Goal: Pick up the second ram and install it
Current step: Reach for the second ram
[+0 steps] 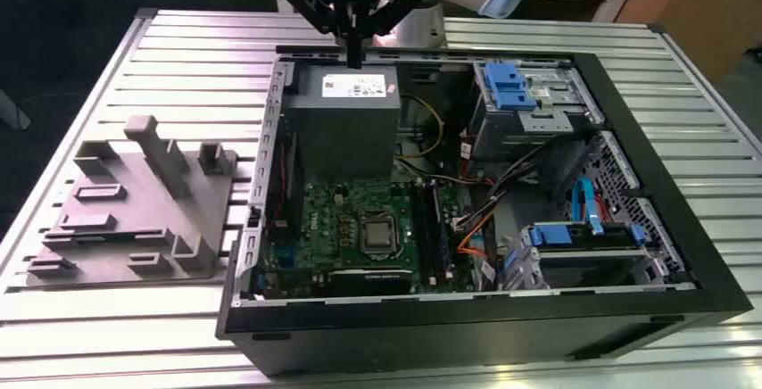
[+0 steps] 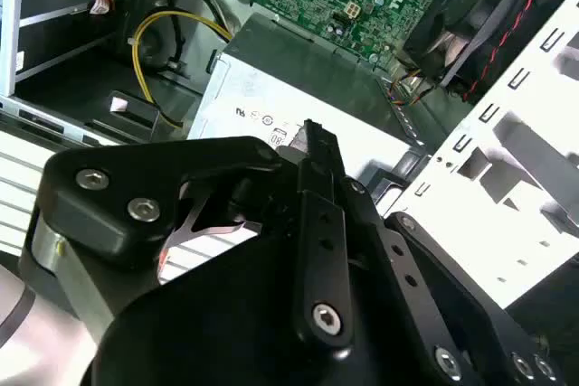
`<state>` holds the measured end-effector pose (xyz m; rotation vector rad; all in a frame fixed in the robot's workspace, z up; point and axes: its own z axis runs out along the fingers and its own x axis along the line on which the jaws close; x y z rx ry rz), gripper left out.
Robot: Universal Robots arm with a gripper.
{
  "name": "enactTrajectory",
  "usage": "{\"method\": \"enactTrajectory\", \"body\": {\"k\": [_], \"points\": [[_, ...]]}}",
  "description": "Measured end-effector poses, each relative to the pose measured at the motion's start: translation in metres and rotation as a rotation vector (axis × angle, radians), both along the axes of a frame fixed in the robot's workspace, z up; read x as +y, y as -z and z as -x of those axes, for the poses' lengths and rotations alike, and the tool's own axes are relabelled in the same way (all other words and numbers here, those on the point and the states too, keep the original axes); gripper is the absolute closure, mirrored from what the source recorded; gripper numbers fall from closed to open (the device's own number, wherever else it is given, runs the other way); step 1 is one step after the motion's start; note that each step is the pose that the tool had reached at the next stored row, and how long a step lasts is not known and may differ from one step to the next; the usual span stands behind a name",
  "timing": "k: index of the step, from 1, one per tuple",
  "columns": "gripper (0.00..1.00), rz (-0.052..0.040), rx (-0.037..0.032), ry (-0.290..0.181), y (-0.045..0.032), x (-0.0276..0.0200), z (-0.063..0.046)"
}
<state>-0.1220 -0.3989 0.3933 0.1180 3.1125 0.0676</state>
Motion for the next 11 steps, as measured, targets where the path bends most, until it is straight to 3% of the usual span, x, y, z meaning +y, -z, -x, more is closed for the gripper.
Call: {"method": "enactTrajectory", "body": {"k": [11], "points": [[0.9,0.0,-0.0001,0.0,0.0002,0.0,0.0032]]}}
